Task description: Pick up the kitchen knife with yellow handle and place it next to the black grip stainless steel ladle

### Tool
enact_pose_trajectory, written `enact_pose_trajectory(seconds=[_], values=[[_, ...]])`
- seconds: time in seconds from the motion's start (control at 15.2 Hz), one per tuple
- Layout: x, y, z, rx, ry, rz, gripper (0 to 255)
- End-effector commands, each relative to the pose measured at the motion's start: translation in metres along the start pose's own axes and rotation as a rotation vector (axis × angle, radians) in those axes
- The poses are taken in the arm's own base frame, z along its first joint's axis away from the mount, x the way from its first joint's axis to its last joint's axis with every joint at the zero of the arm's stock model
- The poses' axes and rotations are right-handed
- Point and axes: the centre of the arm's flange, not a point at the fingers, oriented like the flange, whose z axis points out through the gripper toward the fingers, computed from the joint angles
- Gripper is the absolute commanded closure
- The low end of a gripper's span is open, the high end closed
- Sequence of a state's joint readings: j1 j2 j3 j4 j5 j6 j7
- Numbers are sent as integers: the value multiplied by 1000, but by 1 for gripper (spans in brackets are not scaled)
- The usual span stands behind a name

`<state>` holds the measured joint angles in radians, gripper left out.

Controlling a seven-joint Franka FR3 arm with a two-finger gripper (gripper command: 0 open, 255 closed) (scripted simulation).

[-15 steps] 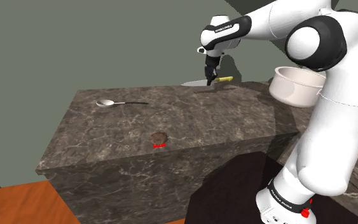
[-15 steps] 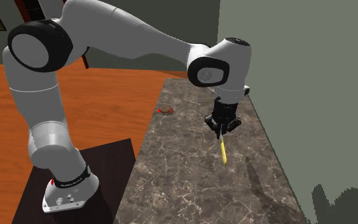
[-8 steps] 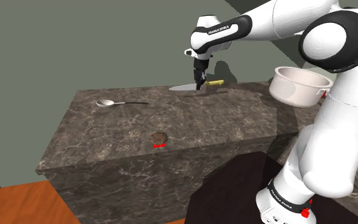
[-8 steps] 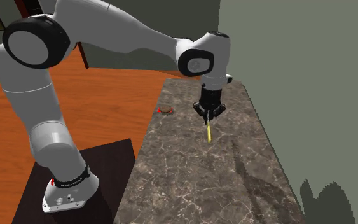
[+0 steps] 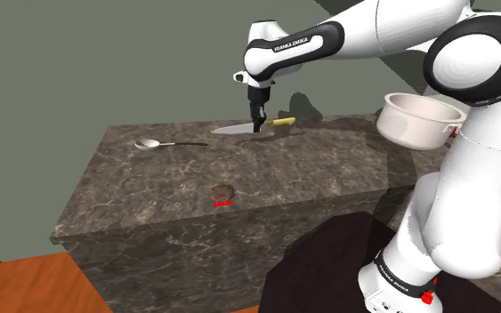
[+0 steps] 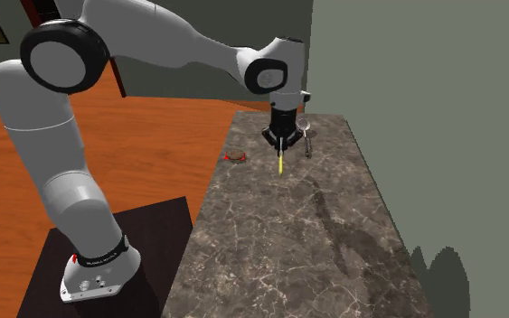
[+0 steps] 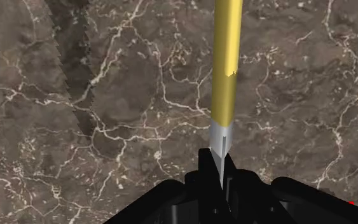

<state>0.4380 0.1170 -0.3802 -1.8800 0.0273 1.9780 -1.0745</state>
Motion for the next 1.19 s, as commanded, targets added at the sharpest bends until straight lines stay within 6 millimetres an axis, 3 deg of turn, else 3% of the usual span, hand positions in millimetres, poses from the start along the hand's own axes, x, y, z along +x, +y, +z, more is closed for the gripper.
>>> enact_pose_trajectory(seconds=[0.0, 1.12], values=[[22, -12, -2, 0, 0, 2, 255], [225, -107, -7, 0, 0, 2, 255]])
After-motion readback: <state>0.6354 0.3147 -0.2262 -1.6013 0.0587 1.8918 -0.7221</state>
